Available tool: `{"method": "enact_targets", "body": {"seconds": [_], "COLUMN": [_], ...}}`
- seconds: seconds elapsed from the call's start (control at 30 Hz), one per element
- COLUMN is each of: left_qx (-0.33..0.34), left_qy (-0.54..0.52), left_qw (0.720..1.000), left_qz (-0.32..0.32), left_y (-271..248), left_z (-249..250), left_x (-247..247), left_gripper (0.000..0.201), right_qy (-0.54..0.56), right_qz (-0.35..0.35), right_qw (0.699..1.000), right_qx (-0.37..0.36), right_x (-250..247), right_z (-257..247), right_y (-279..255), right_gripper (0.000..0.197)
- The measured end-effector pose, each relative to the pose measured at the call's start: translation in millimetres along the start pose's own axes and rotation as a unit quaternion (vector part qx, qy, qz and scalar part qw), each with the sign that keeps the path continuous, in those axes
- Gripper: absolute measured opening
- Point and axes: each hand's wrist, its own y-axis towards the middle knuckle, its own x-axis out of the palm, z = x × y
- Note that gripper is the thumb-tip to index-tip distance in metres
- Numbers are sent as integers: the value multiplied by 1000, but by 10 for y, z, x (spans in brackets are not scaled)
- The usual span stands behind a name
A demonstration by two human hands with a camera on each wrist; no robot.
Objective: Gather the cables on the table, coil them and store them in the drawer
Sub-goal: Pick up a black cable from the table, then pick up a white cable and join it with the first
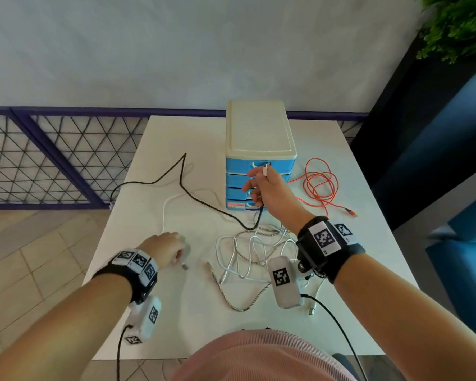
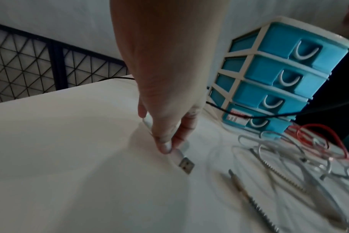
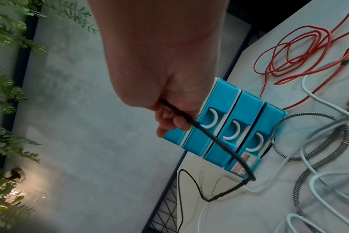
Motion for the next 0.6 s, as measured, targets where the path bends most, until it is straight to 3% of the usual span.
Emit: {"method": "enact_targets", "body": {"seconds": [0.07,0.17,0.27,0.37,0.43,0.5,0.6], "left_qx": [18,23,43,77,87,86,90], "left_qy": [-126,-303,-466,-581,-615,-621,-615], "left_qw": [991,935,833,742,720,723,735], "left_qz": [46,181,296,327,309,290,271], "left_y": [-16,-68,-186,-308,-328,-314,-251], "left_z": [24,228,547,812,964,1100,1220], "left_x": [-118,-551,-1108,-1506,-1609,-1610,-1524], "left_gripper": [14,12,11,21,33,44,44], "right_qy": [-15,-23,9,42,73,131,219], "right_qz": [-16,-27,-48,-83,-99,-104,-98], "right_qw": [1000,999,999,995,992,985,970], "right_qx": [-13,-11,-5,-24,-40,-44,-41], "right_x": [-18,-30,45,181,265,317,325], "right_z": [20,25,-8,-94,-165,-238,-262], "right_y": [-19,-42,-50,-80,-117,-149,-134], "right_gripper": [26,31,36,38,36,40,37]}}
